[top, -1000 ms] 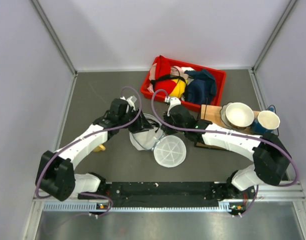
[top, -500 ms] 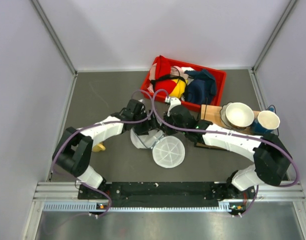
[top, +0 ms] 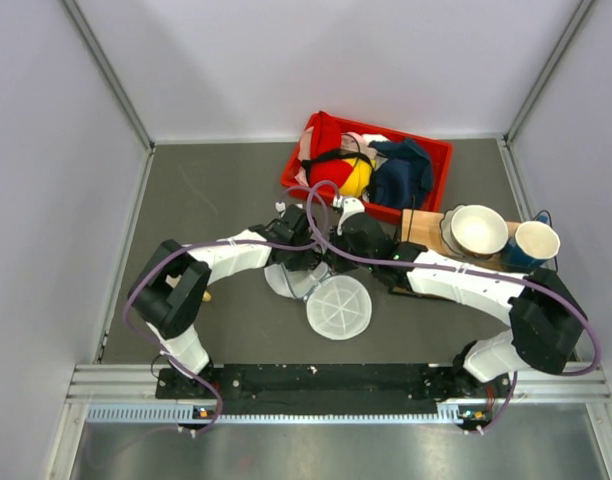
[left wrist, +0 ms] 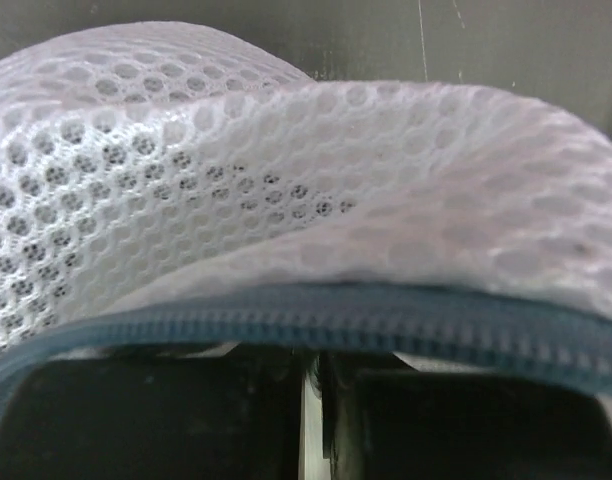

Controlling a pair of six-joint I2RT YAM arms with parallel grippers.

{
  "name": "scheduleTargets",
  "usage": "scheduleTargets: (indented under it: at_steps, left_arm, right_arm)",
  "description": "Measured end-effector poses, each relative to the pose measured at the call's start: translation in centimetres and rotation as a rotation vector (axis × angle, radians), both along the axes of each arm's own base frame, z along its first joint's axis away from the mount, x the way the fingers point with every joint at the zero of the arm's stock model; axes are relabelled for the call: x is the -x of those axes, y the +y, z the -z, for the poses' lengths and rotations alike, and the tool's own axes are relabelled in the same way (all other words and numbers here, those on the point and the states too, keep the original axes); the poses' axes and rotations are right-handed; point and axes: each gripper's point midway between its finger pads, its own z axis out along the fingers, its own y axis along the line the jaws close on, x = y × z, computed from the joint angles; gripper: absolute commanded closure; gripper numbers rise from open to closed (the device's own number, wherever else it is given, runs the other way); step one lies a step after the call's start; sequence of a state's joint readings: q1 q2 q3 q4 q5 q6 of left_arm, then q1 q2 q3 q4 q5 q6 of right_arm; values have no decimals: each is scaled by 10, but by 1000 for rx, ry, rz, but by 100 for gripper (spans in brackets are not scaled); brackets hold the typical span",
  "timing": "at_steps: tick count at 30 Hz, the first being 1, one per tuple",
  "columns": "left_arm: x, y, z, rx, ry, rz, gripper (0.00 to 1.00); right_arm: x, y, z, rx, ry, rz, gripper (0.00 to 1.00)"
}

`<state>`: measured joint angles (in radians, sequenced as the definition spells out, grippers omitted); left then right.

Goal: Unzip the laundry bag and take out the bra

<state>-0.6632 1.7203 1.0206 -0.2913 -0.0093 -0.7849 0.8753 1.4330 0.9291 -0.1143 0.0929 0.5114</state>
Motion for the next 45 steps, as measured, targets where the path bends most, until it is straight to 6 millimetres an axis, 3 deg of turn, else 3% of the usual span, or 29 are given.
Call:
scheduleTargets:
  at_steps: [6,9,15,22,26,31,33,38,45]
  left_arm:
    - [0,1,-5,-22,-4,14,100]
    - [8,5,-18,-24,-11,47,100]
    - [30,12,-93,66,-114,151,100]
    - [43,21,-150,144,-197,203,100]
    - [38,37,-179,194,-244,163,100]
    - [16,65,-228,342,-333,48,100]
    - [9,68,-242,408,-354,27,100]
    - [5,43,-273,606,-356,83,100]
    - [1,17,-296,820,-311,135,100]
  right_arm:
    - [0,0,-3,-11,-3,4,100]
    - [0,0,-1,-12,0,8,100]
    - [2,-2,5,-17,18,23,100]
    - [2,1,5,-44,31,27,100]
    - [3,3,5,-70,29,28,100]
    - [12,-3,15,-79,46,25,100]
    - [13,-3,13,-88,43,22,100]
    - [15,-3,7,-114,32,19,100]
    - [15,-4,2,-130,24,21,100]
